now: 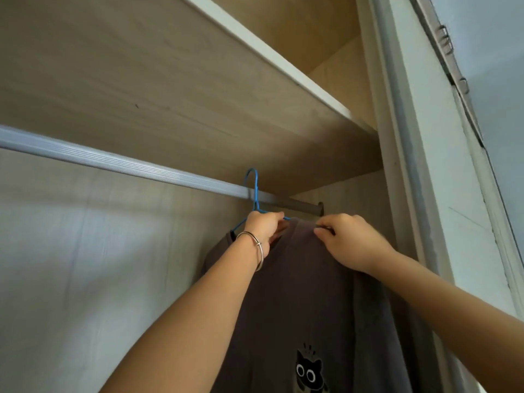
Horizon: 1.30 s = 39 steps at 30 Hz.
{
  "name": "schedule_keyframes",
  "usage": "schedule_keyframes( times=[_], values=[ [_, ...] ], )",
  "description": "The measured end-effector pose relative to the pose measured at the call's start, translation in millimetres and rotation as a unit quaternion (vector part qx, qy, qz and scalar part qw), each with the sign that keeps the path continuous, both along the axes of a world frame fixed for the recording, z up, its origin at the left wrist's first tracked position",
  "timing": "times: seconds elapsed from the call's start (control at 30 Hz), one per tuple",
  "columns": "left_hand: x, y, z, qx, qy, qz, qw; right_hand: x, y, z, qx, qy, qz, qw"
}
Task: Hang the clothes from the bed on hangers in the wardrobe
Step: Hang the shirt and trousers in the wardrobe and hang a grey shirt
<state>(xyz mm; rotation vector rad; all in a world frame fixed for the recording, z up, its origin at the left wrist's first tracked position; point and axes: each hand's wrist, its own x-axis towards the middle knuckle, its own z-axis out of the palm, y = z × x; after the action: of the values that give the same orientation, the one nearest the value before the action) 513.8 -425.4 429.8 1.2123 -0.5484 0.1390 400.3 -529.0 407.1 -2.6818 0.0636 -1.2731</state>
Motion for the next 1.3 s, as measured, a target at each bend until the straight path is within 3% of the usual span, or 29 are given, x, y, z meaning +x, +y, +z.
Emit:
schedule_keyframes(
  times=[0.17, 0.3, 0.6, 0.7, 0.8, 0.87, 0.93, 1.07, 1.3],
  values=[
    [19.5, -0.8, -5.9, -0.012, 0.019, -0.024, 0.999, 18.8, -1.4, 5.7, -0.035, 0.033, -0.029, 0.998],
    [31.5, -2.7, -14.1, 0.051, 0.016, -0.019, 0.998, 25.0, -2.1, 5.4, -0.067, 0.088, -0.085, 0.990],
    [58.0, 2.7, -34.0, 0.089, -0.039, -0.018, 0.995, 59.4, 6.5, -11.5, -0.033, 0.082, -0.096, 0.991],
    [62.0, 6.2, -56.3, 0.160, -0.128, 0.030, 0.978, 56.9, -0.2, -26.8, 0.026, 0.076, -0.066, 0.995],
    [62.3, 13.8, -81.0, 0.251, -0.227, 0.095, 0.936, 50.5, -6.0, -50.9, 0.090, -0.017, -0.033, 0.995],
    [63.9, 19.9, -100.0, 0.311, -0.279, 0.161, 0.894, 42.9, -6.7, -76.2, 0.192, -0.101, 0.022, 0.976],
    [66.2, 25.6, -129.7, 0.322, -0.303, 0.188, 0.877, 34.3, -5.7, -109.2, 0.301, -0.162, 0.073, 0.937],
    [70.5, 31.6, -212.0, 0.331, -0.201, 0.063, 0.920, 30.2, -3.1, -178.4, 0.480, -0.168, 0.140, 0.850],
    [32.6, 15.4, -356.1, 0.420, -0.131, -0.087, 0.894, 30.5, 3.8, -293.4, 0.590, -0.052, 0.040, 0.805]
  ],
)
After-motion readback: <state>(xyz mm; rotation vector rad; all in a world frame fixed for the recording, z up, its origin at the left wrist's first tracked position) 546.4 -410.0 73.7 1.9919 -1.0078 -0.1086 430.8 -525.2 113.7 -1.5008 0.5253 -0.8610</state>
